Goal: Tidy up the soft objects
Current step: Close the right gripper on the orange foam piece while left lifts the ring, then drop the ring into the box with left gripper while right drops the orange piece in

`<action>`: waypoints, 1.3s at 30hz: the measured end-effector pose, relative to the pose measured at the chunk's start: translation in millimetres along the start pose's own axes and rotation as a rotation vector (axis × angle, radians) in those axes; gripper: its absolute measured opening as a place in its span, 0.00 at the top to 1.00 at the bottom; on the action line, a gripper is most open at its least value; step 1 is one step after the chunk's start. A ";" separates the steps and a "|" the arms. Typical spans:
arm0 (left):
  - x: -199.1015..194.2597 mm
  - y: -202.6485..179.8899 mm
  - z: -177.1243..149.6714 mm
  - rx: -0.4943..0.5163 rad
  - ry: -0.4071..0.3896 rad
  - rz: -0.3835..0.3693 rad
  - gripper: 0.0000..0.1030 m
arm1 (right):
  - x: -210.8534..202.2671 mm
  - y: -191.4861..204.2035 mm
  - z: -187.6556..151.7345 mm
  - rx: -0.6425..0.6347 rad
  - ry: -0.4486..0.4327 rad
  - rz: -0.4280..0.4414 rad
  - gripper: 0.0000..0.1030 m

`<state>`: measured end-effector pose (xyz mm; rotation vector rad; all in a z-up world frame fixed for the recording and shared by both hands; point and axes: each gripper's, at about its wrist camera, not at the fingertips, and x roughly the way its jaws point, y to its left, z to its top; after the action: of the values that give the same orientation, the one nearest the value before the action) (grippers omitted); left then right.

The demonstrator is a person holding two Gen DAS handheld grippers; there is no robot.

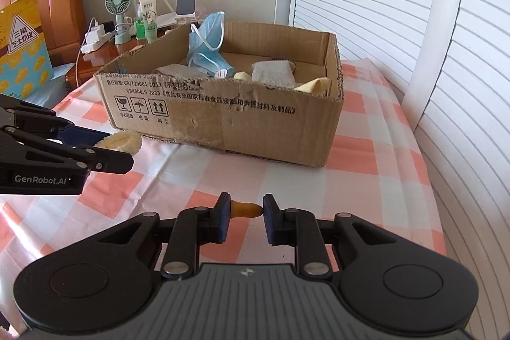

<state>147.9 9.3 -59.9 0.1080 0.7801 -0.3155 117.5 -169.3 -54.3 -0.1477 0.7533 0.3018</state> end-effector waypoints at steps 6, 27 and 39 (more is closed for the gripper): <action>-25.4 -0.3 10.4 0.014 -0.040 -0.025 0.69 | -16.6 2.0 9.1 -0.025 -0.031 0.009 0.75; 18.8 35.4 95.4 -0.026 -0.191 0.083 0.10 | -32.1 -10.6 70.6 -0.114 -0.143 -0.020 0.75; -42.8 33.2 57.3 -0.067 -0.225 0.179 0.01 | 7.7 -8.8 119.5 -0.092 -0.148 0.017 0.75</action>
<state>168.6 38.9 10.2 0.0768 0.5524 -0.1279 203.3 -147.4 26.8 -0.2037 0.5949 0.3595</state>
